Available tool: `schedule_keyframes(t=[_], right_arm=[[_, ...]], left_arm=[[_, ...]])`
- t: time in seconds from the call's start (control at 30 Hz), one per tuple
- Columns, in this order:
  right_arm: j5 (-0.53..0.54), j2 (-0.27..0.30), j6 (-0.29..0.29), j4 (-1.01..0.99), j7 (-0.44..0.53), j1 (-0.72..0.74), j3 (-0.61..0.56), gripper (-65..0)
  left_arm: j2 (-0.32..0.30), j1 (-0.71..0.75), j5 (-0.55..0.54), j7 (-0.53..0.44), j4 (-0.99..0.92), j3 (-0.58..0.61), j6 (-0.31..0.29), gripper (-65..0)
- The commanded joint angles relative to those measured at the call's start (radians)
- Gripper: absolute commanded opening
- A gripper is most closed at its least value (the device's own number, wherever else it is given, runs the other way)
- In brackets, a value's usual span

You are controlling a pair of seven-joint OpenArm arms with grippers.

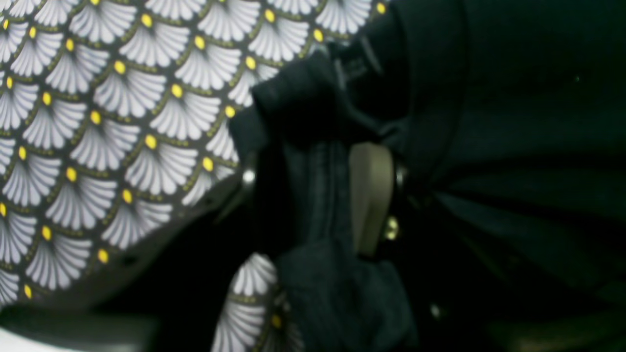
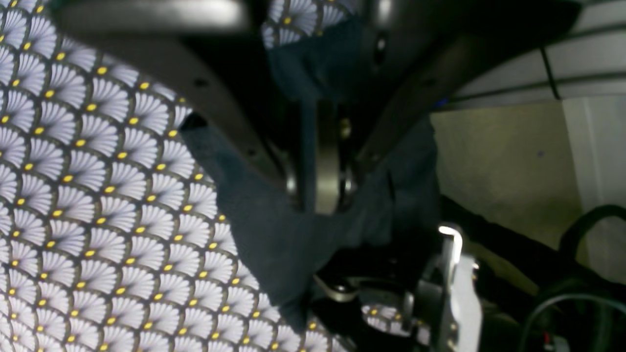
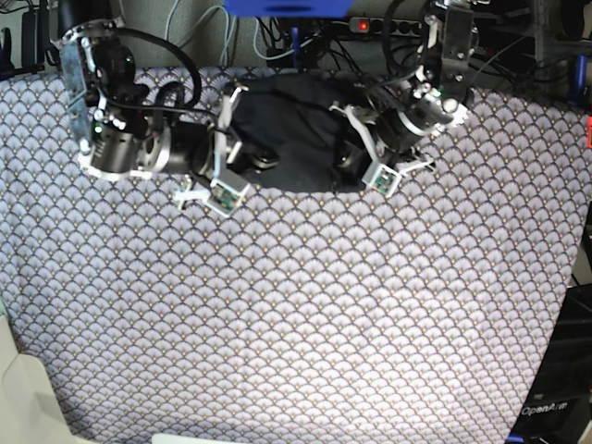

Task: Fold the T-shirt properly

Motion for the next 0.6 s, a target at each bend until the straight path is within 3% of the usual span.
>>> schedule_keyframes(t=[0.0,0.43,0.57], right_arm=[[0.022,0.002,-0.001,0.014,0.041,0.018,0.002,-62.4],[0.020,0.010,-0.001,-0.271,0.195,0.024,0.001,-62.4],[0.020,0.044,-0.001,-0.346,0.252,0.023,0.001,-62.4]], left_arm=[[-0.006,0.002,0.011,0.020,0.013,-0.003,0.002,-41.2],[-0.006,-0.004,0.011,0.020,0.013,-0.003,0.003,-41.2],[-0.006,-0.006,0.011,0.020,0.013,-0.003,0.003,-41.2]])
